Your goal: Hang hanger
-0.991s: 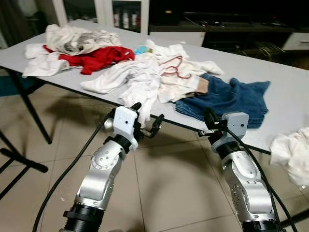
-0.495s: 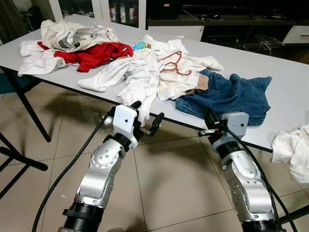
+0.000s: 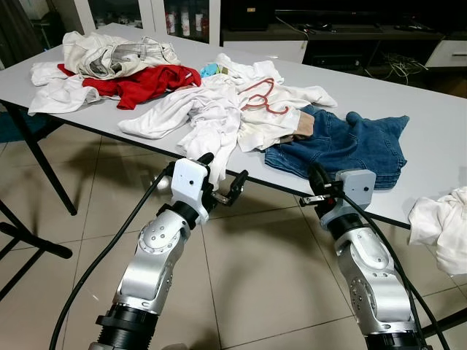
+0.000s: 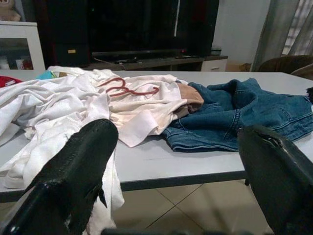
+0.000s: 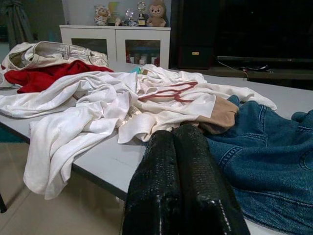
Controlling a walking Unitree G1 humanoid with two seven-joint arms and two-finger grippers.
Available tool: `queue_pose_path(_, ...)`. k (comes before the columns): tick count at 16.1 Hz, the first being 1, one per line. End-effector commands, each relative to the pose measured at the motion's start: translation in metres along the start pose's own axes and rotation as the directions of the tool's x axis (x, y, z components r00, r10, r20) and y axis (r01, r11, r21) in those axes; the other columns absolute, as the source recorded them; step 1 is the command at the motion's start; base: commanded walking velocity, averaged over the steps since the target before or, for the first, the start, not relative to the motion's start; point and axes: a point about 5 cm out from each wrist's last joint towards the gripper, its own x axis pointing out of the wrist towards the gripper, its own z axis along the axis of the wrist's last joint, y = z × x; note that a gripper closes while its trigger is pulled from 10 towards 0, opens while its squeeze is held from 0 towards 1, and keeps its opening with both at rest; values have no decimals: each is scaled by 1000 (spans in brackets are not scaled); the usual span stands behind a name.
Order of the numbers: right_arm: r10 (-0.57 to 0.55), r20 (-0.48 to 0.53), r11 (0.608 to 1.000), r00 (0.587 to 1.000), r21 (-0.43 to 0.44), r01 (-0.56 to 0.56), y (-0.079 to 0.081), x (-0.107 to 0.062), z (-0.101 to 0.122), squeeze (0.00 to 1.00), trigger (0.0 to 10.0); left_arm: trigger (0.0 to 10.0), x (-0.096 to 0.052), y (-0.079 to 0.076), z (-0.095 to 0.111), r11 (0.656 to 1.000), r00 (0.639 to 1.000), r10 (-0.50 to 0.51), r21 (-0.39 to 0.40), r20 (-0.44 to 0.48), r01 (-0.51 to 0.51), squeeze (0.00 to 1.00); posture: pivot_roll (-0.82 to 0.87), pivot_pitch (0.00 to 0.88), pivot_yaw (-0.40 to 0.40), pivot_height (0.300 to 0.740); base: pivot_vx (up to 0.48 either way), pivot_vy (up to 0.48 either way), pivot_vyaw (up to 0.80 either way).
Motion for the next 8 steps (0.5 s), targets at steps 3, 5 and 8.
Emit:
queue_pose_path(3, 10, 22, 999, 1000, -35, -10, -4, 4, 6, 0, 10000, 10000, 2, -1, 1, 1000, 1000, 3, 2, 2, -3, 0, 4, 0, -61, 740, 0, 0, 0)
queue_pose_path(5, 38, 48, 994, 998, -104, -33, -6, 11, 14, 0, 10000, 10000, 2, -1, 0, 1000, 1000, 6, 1, 0, -6, 0, 2, 0, -57, 740, 0, 0, 0)
queue_pose_path(8, 85, 65, 986, 994, -152, -74, -10, 26, 25, 0, 10000, 10000, 2, 1, 1, 1000, 1000, 10, 9, 2, -10, 0, 10, 0, -56, 740, 0, 0, 0)
